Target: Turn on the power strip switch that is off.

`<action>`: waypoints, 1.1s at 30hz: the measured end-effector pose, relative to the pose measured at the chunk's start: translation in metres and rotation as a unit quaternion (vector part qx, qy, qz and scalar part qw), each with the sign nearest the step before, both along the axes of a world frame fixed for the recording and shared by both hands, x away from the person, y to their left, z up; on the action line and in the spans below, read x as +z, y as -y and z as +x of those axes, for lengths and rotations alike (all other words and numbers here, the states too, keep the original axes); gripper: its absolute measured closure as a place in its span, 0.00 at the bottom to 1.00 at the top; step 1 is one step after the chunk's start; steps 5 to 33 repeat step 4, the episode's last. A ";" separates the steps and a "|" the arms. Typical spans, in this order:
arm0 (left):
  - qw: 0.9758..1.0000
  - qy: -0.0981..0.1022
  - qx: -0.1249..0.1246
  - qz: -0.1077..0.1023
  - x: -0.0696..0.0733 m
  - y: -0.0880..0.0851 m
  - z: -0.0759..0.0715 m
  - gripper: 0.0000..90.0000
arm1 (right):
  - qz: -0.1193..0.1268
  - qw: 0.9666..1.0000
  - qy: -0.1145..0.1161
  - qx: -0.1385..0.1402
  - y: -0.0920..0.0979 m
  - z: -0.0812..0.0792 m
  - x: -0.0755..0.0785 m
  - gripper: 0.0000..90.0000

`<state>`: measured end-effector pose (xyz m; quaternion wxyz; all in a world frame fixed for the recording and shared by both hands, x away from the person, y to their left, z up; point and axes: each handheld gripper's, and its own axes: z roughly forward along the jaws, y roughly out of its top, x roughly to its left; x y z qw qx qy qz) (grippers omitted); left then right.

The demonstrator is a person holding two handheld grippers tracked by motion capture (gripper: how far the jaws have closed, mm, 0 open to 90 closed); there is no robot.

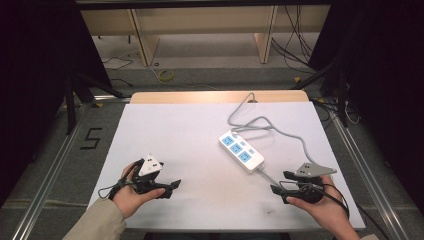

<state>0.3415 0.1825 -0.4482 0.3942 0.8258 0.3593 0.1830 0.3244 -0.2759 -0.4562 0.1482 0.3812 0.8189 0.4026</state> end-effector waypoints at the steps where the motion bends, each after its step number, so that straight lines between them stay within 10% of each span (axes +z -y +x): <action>1: 1.000 0.001 0.002 -0.002 0.000 0.000 0.000 0.17 | 0.000 1.000 0.001 0.000 0.000 0.000 0.000 0.33; 33: 1.000 0.005 0.001 0.005 -0.001 0.001 0.001 0.17 | 0.000 1.000 0.002 -0.001 0.001 0.000 0.000 0.33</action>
